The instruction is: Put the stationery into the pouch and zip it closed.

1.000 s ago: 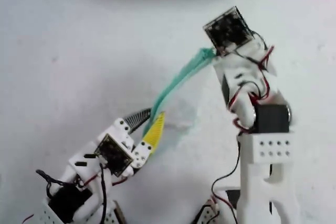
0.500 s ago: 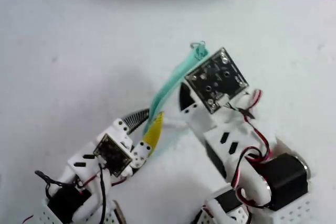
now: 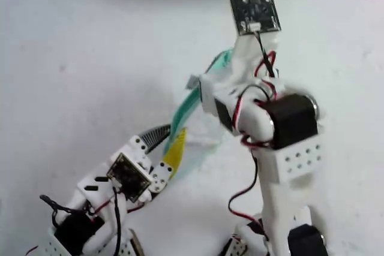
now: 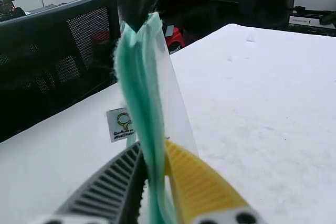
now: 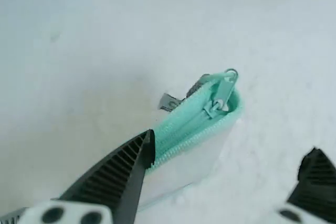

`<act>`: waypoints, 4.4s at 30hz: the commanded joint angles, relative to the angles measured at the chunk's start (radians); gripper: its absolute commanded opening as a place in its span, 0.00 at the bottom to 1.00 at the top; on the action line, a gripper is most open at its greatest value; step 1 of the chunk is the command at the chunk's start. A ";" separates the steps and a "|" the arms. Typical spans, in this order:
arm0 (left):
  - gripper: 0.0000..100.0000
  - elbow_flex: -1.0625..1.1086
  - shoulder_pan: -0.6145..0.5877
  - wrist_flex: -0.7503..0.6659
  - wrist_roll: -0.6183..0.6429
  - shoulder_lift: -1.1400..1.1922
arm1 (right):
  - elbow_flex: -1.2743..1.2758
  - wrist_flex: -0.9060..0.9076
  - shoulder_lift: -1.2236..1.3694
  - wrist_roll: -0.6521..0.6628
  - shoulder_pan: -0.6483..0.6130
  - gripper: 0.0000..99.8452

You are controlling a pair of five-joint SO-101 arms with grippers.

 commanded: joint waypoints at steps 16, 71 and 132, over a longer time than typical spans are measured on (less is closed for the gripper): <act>0.02 -0.012 -0.008 0.011 -0.008 0.004 | -0.149 0.025 0.076 -0.081 0.005 0.40; 0.22 -0.285 -0.257 0.287 0.114 0.004 | -0.137 -0.065 0.403 0.138 0.134 0.02; 0.21 0.054 -0.476 -0.130 0.160 0.008 | 1.160 -0.989 0.051 0.104 0.182 0.31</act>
